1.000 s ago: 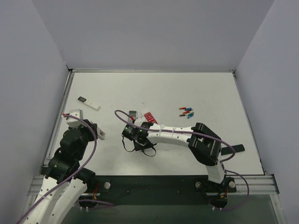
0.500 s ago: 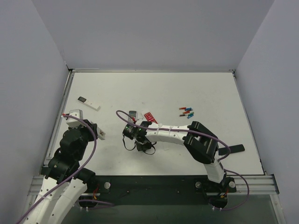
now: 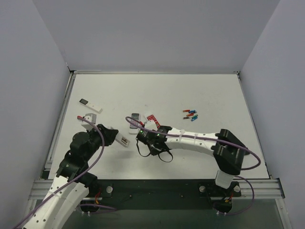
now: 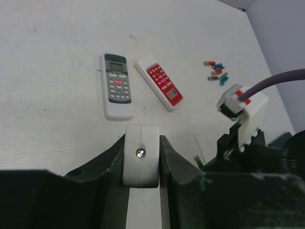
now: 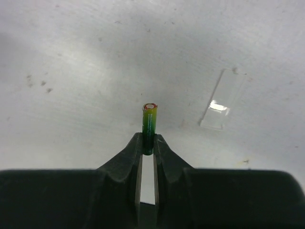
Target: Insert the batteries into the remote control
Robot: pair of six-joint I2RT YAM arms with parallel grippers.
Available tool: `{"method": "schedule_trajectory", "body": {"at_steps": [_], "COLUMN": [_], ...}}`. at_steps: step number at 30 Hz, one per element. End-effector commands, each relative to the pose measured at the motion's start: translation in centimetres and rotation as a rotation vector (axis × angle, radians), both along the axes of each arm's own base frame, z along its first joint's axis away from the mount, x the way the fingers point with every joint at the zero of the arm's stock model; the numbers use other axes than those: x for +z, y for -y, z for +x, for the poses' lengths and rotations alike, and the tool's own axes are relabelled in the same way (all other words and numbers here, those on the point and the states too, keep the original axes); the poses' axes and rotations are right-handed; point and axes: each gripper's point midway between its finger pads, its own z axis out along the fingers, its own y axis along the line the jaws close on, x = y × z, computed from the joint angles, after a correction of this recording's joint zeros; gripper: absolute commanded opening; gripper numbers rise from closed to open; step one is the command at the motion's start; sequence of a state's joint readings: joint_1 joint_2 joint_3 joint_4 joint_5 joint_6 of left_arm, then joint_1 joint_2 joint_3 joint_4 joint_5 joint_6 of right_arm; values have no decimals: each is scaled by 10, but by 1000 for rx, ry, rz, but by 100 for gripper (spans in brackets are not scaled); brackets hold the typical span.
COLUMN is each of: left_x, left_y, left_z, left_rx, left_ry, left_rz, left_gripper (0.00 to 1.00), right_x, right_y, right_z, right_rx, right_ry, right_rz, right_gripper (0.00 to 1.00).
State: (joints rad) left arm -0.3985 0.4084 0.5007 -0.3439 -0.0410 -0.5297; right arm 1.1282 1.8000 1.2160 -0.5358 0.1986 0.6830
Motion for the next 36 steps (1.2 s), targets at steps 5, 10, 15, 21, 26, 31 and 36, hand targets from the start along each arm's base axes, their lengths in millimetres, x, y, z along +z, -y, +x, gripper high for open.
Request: {"method": "schedule_trajectory", "body": {"at_steps": [5, 10, 15, 21, 26, 31, 36], "left_x": [24, 34, 35, 27, 16, 18, 16], "left_y": [81, 94, 98, 98, 96, 96, 96], "left_z": [-19, -27, -32, -37, -38, -39, -39], "left_rx": [-376, -474, -505, -497, -470, -472, -471], "left_ry": [43, 61, 38, -23, -56, -56, -61], "left_rz": [-458, -580, -643, -711, -716, -724, -736], "left_gripper": [0, 0, 0, 0, 0, 0, 0], "right_x": [127, 160, 175, 178, 174, 165, 155], "right_y": [7, -2, -10, -20, -22, -29, -31], "right_z": [-7, -23, -36, -38, -37, -45, -45], "right_rx": [370, 502, 578, 600, 614, 639, 637], "right_ry": [255, 255, 230, 191, 155, 84, 48], "right_rz": [132, 178, 161, 139, 89, 72, 35], "right_gripper": [0, 0, 0, 0, 0, 0, 0]}}
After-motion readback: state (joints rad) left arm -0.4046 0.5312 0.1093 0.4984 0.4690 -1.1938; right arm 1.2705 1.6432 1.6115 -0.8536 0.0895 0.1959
